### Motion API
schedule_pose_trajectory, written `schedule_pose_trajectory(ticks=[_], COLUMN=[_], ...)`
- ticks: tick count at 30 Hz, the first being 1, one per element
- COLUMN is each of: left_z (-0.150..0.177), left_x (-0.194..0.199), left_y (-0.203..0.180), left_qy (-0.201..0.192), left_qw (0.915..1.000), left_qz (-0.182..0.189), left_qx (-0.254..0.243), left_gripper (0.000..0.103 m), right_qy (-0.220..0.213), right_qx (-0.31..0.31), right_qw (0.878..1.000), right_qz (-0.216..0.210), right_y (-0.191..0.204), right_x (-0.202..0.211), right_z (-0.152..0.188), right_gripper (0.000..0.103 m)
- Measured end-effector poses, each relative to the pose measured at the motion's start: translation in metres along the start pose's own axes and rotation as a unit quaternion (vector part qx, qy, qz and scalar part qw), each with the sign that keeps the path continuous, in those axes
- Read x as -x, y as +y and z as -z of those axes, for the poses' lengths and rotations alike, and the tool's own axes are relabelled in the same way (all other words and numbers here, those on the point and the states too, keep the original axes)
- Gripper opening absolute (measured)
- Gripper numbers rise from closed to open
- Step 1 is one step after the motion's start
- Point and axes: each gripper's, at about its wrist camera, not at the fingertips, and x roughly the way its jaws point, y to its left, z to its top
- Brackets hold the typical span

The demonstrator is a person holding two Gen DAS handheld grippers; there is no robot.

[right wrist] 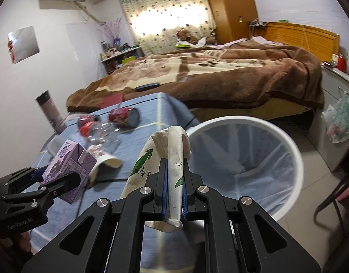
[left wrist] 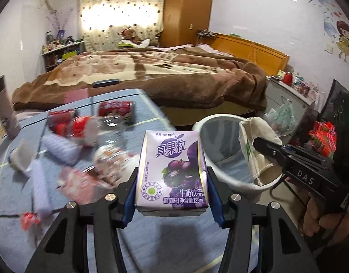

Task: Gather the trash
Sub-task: 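Carry both items to the white wastebasket and open both grippers over it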

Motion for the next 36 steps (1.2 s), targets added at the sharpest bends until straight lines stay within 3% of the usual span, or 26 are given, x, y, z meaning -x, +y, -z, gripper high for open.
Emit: schedule_pose_trajectory(ticks=[12,23,27,29,31,36], left_z=[-0.023,-0.022,-0.023,-0.023,-0.023,-0.023], left_x=[-0.051,-0.083,-0.084,-0.083,-0.081,-0.072], left_y=[-0.063,-0.089,-0.088,-0.087,-0.085,-0.079], left_qy=[0.023,0.053,0.053,0.051,0.049,0.041], left_qw=[0.9978,0.9956,0.9961,0.9964,0.9969,0.9975], left_qz=[0.054,0.066,0.057,0.056,0.05,0.049], left_qx=[-0.031,-0.039,-0.041,-0.038,-0.036,-0.03], left_gripper=[0.056,0.057,0.074,0.074,0.076,0.076], right_qy=[0.011,0.041,0.044,0.046,0.046,0.035], right_qx=[-0.019,-0.021,-0.016,-0.016,-0.02,-0.026], right_qw=[0.997,0.995,0.994,0.993,0.994,0.994], right_qz=[0.069,0.092,0.102,0.105,0.102,0.1], right_y=[-0.053,-0.085,-0.086,-0.088,-0.09,-0.09], right_x=[-0.017,-0.029,-0.03,-0.031,-0.029,-0.024], right_z=[-0.006,-0.002,0.0,0.0,0.001,0.001], right_gripper=[0.01,0.01,0.012,0.02,0.039,0.042])
